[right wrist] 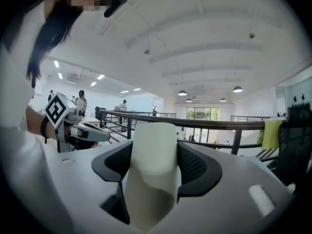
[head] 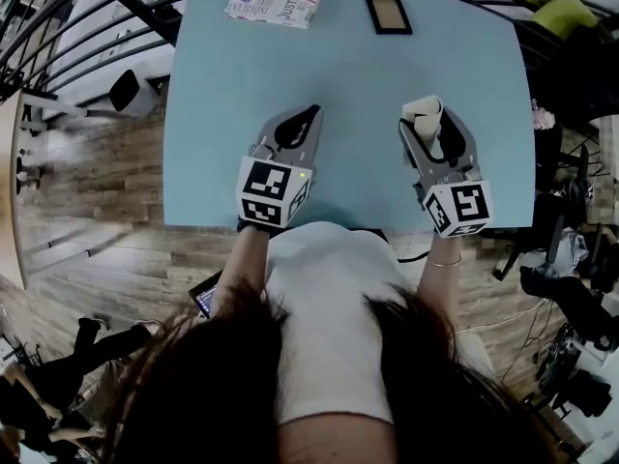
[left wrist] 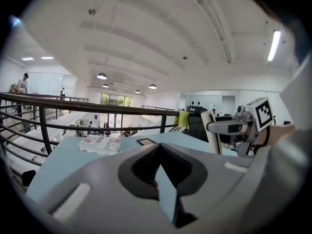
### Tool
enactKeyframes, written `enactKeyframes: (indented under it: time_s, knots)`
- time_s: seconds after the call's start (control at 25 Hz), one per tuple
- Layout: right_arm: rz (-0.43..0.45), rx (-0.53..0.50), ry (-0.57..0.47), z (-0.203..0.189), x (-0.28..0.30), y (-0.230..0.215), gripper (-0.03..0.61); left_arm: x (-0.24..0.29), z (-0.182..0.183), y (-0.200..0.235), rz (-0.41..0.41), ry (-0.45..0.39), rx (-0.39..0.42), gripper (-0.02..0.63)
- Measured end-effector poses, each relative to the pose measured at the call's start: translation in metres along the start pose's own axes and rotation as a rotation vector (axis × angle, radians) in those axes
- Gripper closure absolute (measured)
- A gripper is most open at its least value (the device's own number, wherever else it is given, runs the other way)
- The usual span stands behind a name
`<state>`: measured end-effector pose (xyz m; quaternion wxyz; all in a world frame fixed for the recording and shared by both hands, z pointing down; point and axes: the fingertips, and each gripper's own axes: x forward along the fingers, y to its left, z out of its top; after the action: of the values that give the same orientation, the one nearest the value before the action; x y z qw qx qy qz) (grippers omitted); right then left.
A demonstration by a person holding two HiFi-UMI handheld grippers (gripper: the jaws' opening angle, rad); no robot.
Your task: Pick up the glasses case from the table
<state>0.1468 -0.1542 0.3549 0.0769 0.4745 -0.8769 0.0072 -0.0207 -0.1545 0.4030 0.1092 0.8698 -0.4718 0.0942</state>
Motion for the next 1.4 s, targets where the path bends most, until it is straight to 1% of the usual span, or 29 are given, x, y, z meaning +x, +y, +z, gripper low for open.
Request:
enactKeyframes:
  time_s: [0.28, 0.52, 0.88, 1.4]
  knots:
    - [-0.023, 0.063, -0.073, 0.018, -0.003, -0.002, 0.293, -0.006, 0.011, 0.014, 0.014, -0.03, -0.018, 0.557]
    - [-0.012, 0.097, -0.112, 0.025, -0.003, 0.003, 0.293, -0.012, 0.023, 0.032, 0.048, -0.067, -0.034, 0.557]
    - [-0.014, 0.114, -0.114, 0.025, -0.001, -0.001, 0.293, -0.018, 0.028, 0.045, 0.082, -0.088, -0.041, 0.557]
    - [0.003, 0.113, -0.101, 0.019, 0.004, 0.005, 0.293, -0.021, 0.025, 0.047, 0.091, -0.086, -0.045, 0.557]
